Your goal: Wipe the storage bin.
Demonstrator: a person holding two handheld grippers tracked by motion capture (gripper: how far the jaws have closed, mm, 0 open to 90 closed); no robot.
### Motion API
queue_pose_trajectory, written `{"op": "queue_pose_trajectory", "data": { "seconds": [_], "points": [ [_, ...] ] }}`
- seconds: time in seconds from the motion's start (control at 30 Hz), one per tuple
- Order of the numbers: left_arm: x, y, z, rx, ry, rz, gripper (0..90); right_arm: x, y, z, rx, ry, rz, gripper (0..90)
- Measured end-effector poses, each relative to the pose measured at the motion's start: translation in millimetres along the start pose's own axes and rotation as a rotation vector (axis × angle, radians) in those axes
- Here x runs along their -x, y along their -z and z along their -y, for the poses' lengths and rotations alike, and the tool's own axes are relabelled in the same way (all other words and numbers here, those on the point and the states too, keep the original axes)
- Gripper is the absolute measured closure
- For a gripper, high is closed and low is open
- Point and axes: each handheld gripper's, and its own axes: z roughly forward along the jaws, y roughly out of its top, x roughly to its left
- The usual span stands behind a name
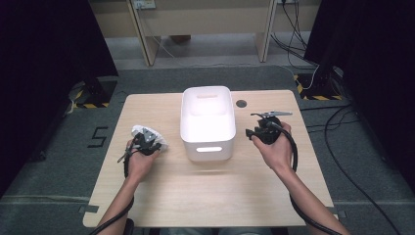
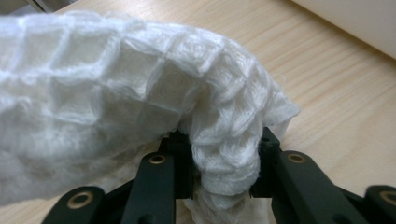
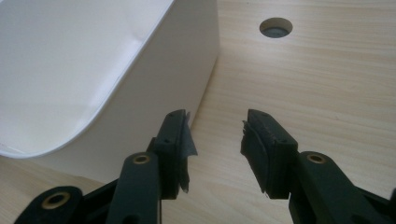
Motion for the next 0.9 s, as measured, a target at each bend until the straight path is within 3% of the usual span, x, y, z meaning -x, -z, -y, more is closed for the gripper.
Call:
{"op": "queue_pose_trajectory", "data": {
  "seconds": [0.2, 0.43, 0.6, 0.73, 0.9],
  "points": [
    [-2.1, -4.7, -1.2, 0.005, 0.017, 0.011, 58.8, -0.6, 0.3, -0.2, 0.001, -0.004, -0.002, 59.0],
    [-2.9, -5.5, 2.6, 0.013, 0.046, 0.025, 40.5, -0.4, -0.9, 0.8, -0.014, -0.006, -0.004, 58.5],
    [-1.9, 1.1, 3.8, 0.012, 0.046, 0.055, 33.3, -1.1, -0.6, 0.3, -0.013, -0.005, -0.006, 58.1],
    [-0.2, 10.3, 6.1, 0.025, 0.044, 0.056, 30.9, -1.6, 0.3, 0.8, -0.017, -0.01, -0.011, 57.7],
    [0.3, 25.8, 5.6, 0.043, 0.014, 0.048, 29.1, -1.8, 2.4, -0.1, -0.01, -0.008, -0.013, 57.3]
  ]
}}
